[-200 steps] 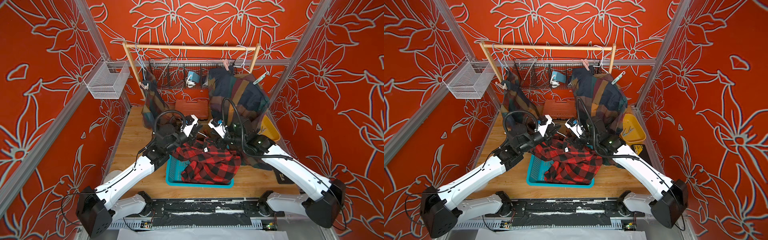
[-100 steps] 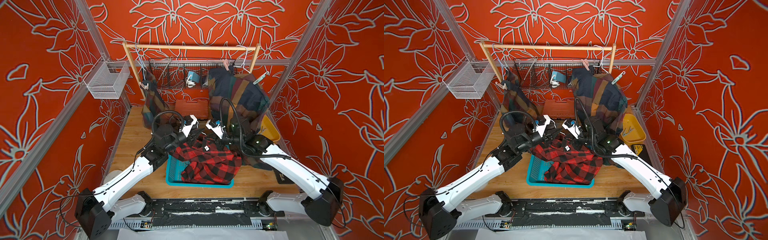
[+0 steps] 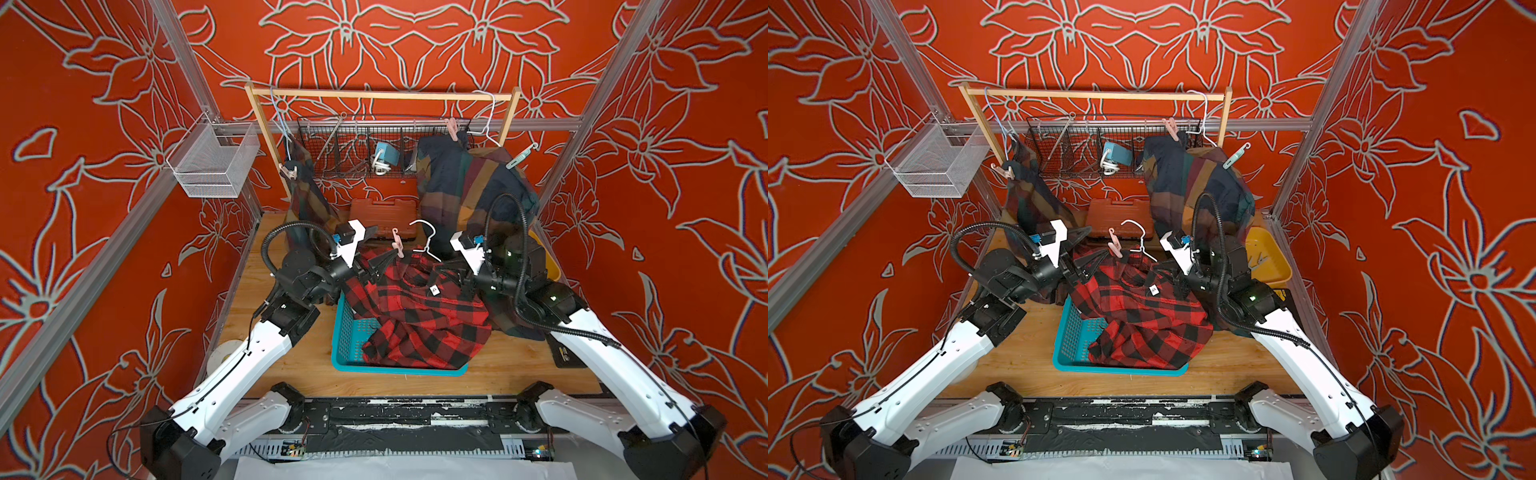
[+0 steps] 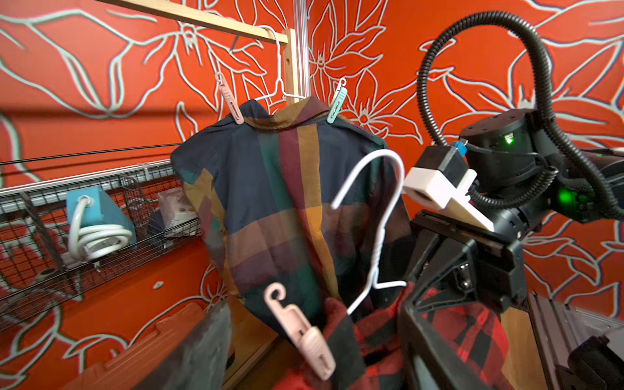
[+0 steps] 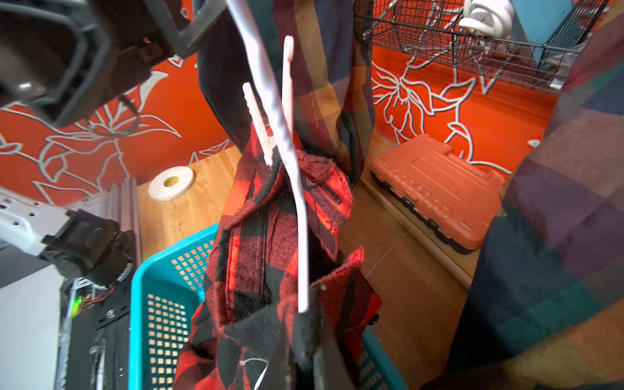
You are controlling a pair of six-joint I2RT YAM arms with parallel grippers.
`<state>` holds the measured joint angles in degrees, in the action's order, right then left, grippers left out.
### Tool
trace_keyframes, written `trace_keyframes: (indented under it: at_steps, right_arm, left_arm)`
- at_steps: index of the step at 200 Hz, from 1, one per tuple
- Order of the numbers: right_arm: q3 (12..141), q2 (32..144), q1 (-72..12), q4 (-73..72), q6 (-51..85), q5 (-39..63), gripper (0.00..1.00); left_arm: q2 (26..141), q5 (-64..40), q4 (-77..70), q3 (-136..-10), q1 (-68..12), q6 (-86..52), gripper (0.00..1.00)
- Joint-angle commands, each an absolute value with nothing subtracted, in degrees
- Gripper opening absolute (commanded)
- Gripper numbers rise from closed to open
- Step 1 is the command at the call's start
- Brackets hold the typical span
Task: Remove the clothespins securing long-sleeve shirts to the hanger
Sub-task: Remove the clamp from the hanger.
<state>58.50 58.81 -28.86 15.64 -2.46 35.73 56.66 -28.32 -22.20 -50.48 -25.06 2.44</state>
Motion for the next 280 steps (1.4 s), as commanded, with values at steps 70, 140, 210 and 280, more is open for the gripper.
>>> trace_keyframes:
  at_steps: [70,140,210,280]
  right_arm:
    - [56.5,54.1,-28.2,9.7,-2.8,45.5,0.0]
    - [56.7,54.8,-28.2,9.4,-5.0,50.8,0.0]
    - [57.6,56.3,-29.1,9.8,-5.8,51.9,0.0]
    - [58.3,57.1,-29.6,9.4,-5.9,52.0,0.0]
  left_arm:
    - [58.9,-51.9,-21.7,-51.8,-21.0,2.0,0.75]
    - [59.3,-52.6,-22.5,-51.9,-21.0,1.9,0.72]
    - [60.3,-54.7,-25.0,-51.8,-21.0,0.2,0.64]
    - [60.8,-56.3,-25.1,-51.7,-21.0,0.0,0.47]
